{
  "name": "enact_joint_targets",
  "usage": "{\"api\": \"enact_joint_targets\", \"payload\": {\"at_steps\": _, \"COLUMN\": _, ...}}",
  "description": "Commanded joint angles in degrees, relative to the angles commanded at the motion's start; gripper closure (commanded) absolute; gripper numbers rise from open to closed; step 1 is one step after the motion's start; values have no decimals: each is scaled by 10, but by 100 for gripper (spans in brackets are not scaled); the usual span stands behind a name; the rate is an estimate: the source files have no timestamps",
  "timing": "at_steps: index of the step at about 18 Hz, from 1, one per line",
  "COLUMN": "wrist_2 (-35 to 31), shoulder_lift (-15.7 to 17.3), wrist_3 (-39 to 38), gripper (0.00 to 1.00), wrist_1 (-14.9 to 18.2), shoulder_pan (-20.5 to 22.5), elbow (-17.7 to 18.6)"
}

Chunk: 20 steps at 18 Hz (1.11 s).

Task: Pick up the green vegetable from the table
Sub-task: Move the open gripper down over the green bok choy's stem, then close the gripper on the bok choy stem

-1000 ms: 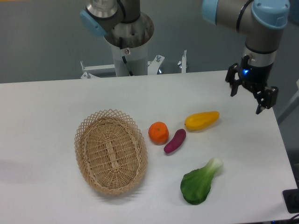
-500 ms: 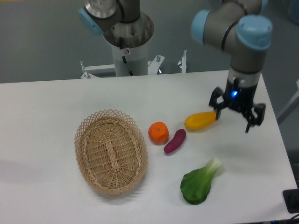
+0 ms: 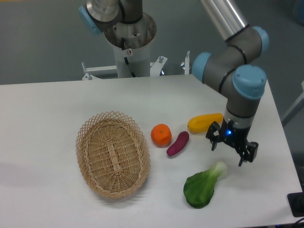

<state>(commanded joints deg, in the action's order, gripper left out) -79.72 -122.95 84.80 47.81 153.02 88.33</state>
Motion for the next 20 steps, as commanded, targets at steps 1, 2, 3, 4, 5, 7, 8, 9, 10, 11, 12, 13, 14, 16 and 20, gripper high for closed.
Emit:
{"api": "enact_joint_targets", "payload": {"at_steps": 1, "wrist_2": 0, "shoulder_lift": -2, "wrist_3": 3, "gripper": 0, "wrist_1": 0, "shoulder_pan": -3, "elbow": -2}}
{"api": "enact_joint_targets", "payload": {"at_steps": 2, "wrist_2": 0, "shoulder_lift": -7, "wrist_3": 4, "gripper": 0, "wrist_1": -1, "shoulder_pan": -4, "elbow": -3}}
{"api": "enact_joint_targets", "payload": {"at_steps": 3, "wrist_2": 0, "shoulder_lift": -11, "wrist_3": 3, "gripper": 0, "wrist_1": -3, "shoulder_pan": -4, "elbow": -3}}
{"api": "enact_joint_targets", "payload": {"at_steps": 4, "wrist_2": 0, "shoulder_lift": -14, "wrist_3": 3, "gripper": 0, "wrist_1": -7, "shoulder_pan": -5, "elbow": -1}}
{"api": "enact_joint_targets", "payload": {"at_steps": 5, "wrist_2": -1, "shoulder_lift": -16, "wrist_3": 2, "gripper": 0, "wrist_1": -10, "shoulder_pan": -11, "elbow": 2}}
{"api": "enact_joint_targets", "payload": {"at_steps": 7, "wrist_2": -1, "shoulder_lift": -18, "wrist_3": 2, "gripper": 0, "wrist_1": -11, "shoulder_pan": -12, "elbow": 5}}
{"api": "enact_joint_targets", "payload": {"at_steps": 8, "wrist_2": -2, "shoulder_lift": -18, "wrist_3": 2, "gripper": 0, "wrist_1": -11, "shoulder_pan": -12, "elbow": 8}}
{"api": "enact_joint_targets", "payload": {"at_steps": 9, "wrist_2": -4, "shoulder_lift": -19, "wrist_3": 2, "gripper": 0, "wrist_1": -11, "shoulder_pan": -12, "elbow": 11}}
{"api": "enact_joint_targets", "payload": {"at_steps": 10, "wrist_2": -6, "shoulder_lift": -21, "wrist_3": 2, "gripper": 0, "wrist_1": -11, "shoulder_pan": -13, "elbow": 11}}
{"api": "enact_joint_targets", "payload": {"at_steps": 11, "wrist_2": -13, "shoulder_lift": -25, "wrist_3": 2, "gripper": 0, "wrist_1": -11, "shoulder_pan": -17, "elbow": 11}}
{"api": "enact_joint_targets", "payload": {"at_steps": 12, "wrist_2": -25, "shoulder_lift": -26, "wrist_3": 2, "gripper": 0, "wrist_1": -11, "shoulder_pan": -19, "elbow": 11}}
{"api": "enact_joint_targets", "payload": {"at_steps": 13, "wrist_2": -34, "shoulder_lift": -27, "wrist_3": 1, "gripper": 0, "wrist_1": -12, "shoulder_pan": -20, "elbow": 11}}
{"api": "enact_joint_targets", "payload": {"at_steps": 14, "wrist_2": -38, "shoulder_lift": -29, "wrist_3": 1, "gripper": 0, "wrist_1": -11, "shoulder_pan": -22, "elbow": 11}}
{"api": "enact_joint_targets", "payload": {"at_steps": 16, "wrist_2": -38, "shoulder_lift": -29, "wrist_3": -4, "gripper": 0, "wrist_1": -11, "shoulder_pan": -24, "elbow": 11}}
{"api": "enact_joint_targets", "payload": {"at_steps": 20, "wrist_2": -39, "shoulder_lift": -34, "wrist_3": -3, "gripper": 10, "wrist_1": -36, "shoulder_pan": -26, "elbow": 12}}
